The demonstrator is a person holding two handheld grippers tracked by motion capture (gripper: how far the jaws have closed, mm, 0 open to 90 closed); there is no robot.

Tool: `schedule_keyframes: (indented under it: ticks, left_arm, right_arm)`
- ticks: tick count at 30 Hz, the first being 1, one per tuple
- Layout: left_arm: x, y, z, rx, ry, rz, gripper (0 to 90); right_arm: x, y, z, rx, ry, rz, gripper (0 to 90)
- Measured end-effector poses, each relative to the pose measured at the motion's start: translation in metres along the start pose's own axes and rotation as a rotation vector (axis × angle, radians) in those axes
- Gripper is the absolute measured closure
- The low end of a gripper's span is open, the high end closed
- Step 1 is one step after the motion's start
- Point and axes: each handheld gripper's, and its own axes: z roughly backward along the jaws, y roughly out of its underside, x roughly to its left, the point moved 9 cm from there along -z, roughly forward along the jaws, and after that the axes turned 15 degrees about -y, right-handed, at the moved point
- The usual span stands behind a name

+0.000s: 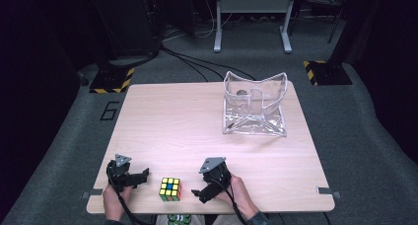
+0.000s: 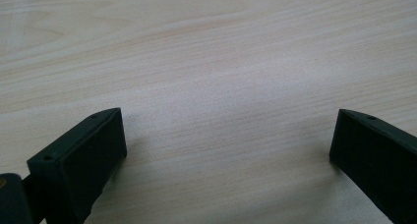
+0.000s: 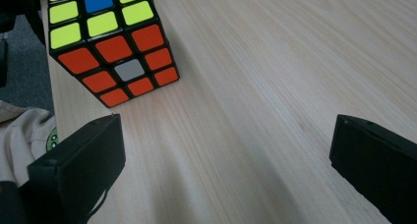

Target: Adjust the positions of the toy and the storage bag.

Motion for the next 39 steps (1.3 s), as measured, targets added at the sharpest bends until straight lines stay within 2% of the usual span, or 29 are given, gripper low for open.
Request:
schedule_keyframes:
  ticks: [4, 14, 26, 31, 34, 39]
  left_arm:
    - [0.000, 0.000, 0.000, 0.000, 0.000, 0.000, 0.5]
    - [0.000, 0.000, 0.000, 0.000, 0.000, -0.001, 0.5]
    - [0.000, 0.000, 0.000, 0.000, 0.001, -0.001, 0.5]
    - [0.000, 0.000, 0.000, 0.000, 0.001, -0.001, 0.5]
    - [0.000, 0.000, 0.000, 0.000, 0.001, -0.001, 0.5]
    - [0.000, 0.000, 0.000, 0.000, 0.001, -0.001, 0.5]
  right_arm:
    - [0.003, -0.004, -0.006, 0.011, -0.018, 0.026, 0.0]
    - [0.016, -0.012, -0.022, 0.030, -0.052, 0.039, 0.0]
    - [0.031, -0.024, -0.043, 0.047, -0.104, 0.096, 0.2]
    - [0.035, -0.027, -0.050, 0.058, -0.118, 0.105, 0.8]
    - [0.036, -0.029, -0.053, 0.059, -0.124, 0.110, 2.3]
    - [0.037, -0.030, -0.057, 0.056, -0.141, 0.117, 10.0]
